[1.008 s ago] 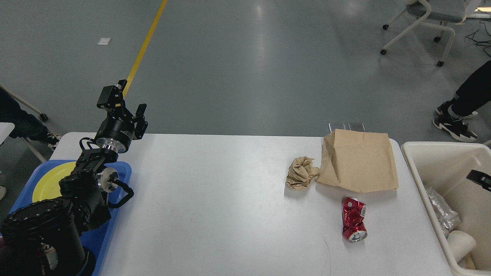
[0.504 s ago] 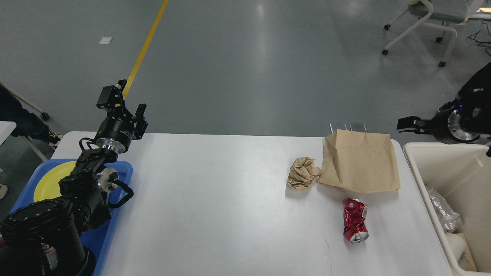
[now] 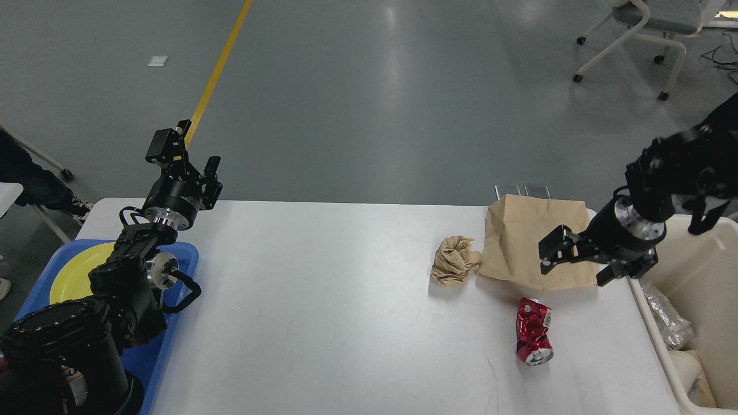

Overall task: Tidy desktop
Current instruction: 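Swing the right gripper back and lower it onto the red can, then grasp the red can and carry it toward the bin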

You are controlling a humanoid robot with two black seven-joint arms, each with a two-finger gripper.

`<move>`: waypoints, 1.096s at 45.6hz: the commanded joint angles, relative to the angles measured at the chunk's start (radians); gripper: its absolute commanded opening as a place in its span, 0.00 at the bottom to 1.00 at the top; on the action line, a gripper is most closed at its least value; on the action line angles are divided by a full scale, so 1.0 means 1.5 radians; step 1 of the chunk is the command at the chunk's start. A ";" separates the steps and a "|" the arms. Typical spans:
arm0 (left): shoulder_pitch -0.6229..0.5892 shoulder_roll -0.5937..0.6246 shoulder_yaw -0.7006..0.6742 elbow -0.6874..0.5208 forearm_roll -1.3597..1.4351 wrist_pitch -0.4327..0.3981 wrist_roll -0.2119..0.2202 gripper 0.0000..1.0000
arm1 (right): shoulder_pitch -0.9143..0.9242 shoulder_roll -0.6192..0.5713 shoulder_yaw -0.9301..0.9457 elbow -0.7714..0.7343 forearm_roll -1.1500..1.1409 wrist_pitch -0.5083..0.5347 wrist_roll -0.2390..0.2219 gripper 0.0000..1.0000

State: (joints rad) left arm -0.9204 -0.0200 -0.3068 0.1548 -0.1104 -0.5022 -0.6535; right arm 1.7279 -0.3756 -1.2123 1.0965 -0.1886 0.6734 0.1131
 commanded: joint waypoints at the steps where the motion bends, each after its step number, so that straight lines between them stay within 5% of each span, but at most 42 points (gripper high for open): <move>1: 0.000 0.000 0.000 0.000 0.000 0.000 0.000 0.96 | -0.154 0.009 0.037 -0.026 0.001 -0.143 -0.002 1.00; 6: 0.000 0.000 0.000 0.000 0.000 0.000 0.000 0.96 | -0.229 0.043 0.059 -0.054 0.000 -0.203 -0.002 1.00; 23: 0.000 0.000 0.000 0.000 0.000 0.000 0.000 0.96 | -0.339 0.102 0.081 -0.187 0.002 -0.227 -0.012 1.00; 29: 0.000 0.000 0.000 0.000 0.000 -0.001 0.000 0.96 | -0.342 0.103 0.080 -0.195 -0.001 -0.228 -0.042 1.00; 50: 0.000 0.000 0.000 0.000 0.000 -0.001 0.000 0.96 | -0.354 0.103 0.090 -0.195 0.002 -0.231 -0.046 0.99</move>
State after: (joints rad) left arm -0.9204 -0.0199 -0.3068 0.1550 -0.1104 -0.5024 -0.6535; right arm 1.2030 -0.2208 -1.0798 0.8036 -0.1891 0.3327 0.0446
